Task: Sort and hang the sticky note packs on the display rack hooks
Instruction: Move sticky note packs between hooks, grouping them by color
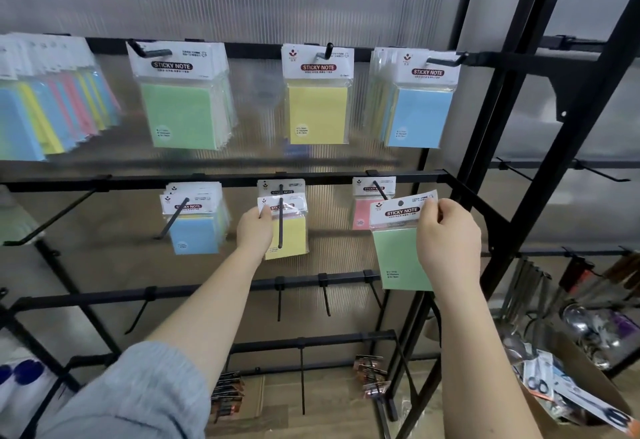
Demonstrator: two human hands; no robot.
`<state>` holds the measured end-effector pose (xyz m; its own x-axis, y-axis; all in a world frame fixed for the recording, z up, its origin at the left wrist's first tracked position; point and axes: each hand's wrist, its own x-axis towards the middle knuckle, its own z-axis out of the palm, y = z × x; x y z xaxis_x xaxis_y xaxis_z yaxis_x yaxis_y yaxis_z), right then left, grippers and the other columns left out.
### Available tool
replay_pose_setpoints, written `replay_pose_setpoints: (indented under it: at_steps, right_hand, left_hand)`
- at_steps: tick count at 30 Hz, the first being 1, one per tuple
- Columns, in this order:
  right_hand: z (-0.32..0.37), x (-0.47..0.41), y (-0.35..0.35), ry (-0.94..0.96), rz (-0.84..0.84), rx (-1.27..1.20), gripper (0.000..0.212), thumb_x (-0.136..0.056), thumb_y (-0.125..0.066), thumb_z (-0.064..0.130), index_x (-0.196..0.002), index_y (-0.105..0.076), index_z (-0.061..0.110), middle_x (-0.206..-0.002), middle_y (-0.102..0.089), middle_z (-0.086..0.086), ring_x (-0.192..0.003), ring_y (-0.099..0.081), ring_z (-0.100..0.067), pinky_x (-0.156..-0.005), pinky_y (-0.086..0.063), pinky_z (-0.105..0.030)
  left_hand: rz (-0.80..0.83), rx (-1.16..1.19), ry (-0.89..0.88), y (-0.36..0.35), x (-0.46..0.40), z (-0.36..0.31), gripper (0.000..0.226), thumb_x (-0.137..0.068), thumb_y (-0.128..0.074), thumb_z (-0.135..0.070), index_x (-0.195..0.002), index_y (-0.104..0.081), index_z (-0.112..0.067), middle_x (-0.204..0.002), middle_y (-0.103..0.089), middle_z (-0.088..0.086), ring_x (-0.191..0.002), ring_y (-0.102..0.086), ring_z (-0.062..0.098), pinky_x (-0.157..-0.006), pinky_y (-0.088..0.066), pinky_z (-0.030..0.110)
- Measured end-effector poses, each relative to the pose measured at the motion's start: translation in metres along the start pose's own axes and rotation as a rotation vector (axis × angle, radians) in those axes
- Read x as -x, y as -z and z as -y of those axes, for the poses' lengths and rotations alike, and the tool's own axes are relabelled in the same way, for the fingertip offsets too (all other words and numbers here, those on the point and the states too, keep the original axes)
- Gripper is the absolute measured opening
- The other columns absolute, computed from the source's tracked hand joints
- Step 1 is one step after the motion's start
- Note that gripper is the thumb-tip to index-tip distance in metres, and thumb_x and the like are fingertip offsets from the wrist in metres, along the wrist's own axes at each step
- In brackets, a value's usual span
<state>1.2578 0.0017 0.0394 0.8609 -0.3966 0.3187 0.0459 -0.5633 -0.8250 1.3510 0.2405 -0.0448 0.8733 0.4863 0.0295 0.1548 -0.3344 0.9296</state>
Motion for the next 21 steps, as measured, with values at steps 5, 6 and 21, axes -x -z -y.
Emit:
replay_pose_setpoints:
  at_steps: [5, 6, 21]
  right_hand:
    - [0.003, 0.001, -0.002, 0.071, -0.054, -0.056, 0.041, -0.101, -0.035, 0.030, -0.063, -0.033, 0.016, -0.061, -0.043, 0.003, -0.054, -0.038, -0.010, -0.049, -0.027, -0.029]
    - [0.003, 0.001, -0.003, 0.082, -0.064, -0.069, 0.041, -0.101, -0.036, 0.030, -0.062, -0.032, 0.017, -0.060, -0.042, 0.004, -0.054, -0.038, -0.010, -0.050, -0.028, -0.028]
    - [0.005, -0.001, -0.013, 0.067, -0.054, -0.107, 0.041, -0.101, -0.037, 0.027, -0.061, -0.032, 0.017, -0.060, -0.041, 0.004, -0.056, -0.037, -0.008, -0.047, -0.024, -0.018]
  left_hand:
    - [-0.030, -0.037, -0.046, 0.010, 0.029, 0.001, 0.033, -0.102, -0.031, -0.028, -0.082, -0.045, -0.007, -0.076, -0.044, 0.006, -0.071, -0.040, 0.020, -0.061, -0.031, 0.031]
    - [-0.037, -0.038, -0.048, 0.011, 0.036, 0.001, 0.034, -0.102, -0.031, -0.028, -0.077, -0.042, -0.008, -0.072, -0.040, 0.004, -0.066, -0.037, 0.019, -0.058, -0.028, 0.031]
    - [-0.002, -0.348, -0.212, 0.044, 0.082, -0.005, 0.037, -0.101, -0.033, -0.030, -0.069, -0.035, -0.011, -0.062, -0.041, 0.002, -0.055, -0.035, 0.018, -0.051, -0.026, 0.029]
